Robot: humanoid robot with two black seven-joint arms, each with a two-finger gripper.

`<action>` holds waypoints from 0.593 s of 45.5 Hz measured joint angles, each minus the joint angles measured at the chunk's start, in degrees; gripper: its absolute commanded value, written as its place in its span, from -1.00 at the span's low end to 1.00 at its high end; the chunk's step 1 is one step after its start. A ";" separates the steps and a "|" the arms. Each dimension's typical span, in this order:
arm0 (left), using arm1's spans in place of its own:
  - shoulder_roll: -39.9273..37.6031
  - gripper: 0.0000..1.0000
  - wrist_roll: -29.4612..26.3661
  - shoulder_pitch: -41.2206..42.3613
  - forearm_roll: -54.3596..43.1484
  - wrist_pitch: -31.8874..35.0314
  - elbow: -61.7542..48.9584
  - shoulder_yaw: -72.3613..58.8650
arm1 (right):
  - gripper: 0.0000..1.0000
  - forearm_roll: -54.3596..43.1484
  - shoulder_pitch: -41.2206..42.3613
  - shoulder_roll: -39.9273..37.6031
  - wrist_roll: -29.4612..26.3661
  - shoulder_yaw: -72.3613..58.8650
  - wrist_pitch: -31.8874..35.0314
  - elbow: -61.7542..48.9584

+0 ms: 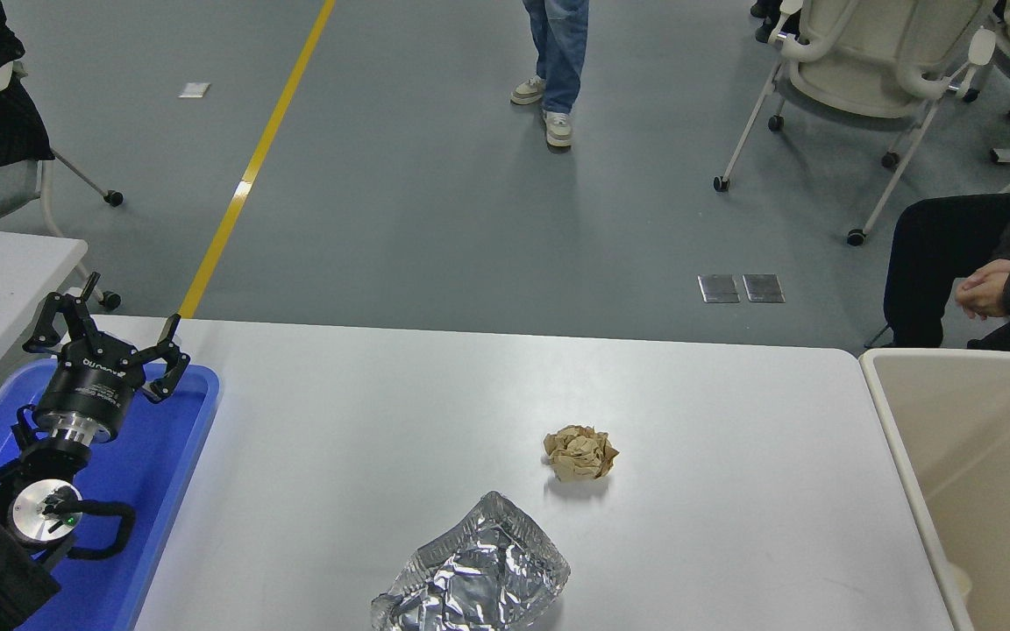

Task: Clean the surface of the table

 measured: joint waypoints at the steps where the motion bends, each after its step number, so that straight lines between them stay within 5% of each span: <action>1: 0.00 1.00 0.00 0.00 0.00 0.00 -0.01 0.00 | 0.97 0.16 0.00 -0.38 0.00 -0.02 -0.01 0.31; 27: -0.01 1.00 0.00 0.00 0.00 0.00 -0.01 0.00 | 0.97 1.79 1.91 -23.17 0.31 8.76 -0.44 28.69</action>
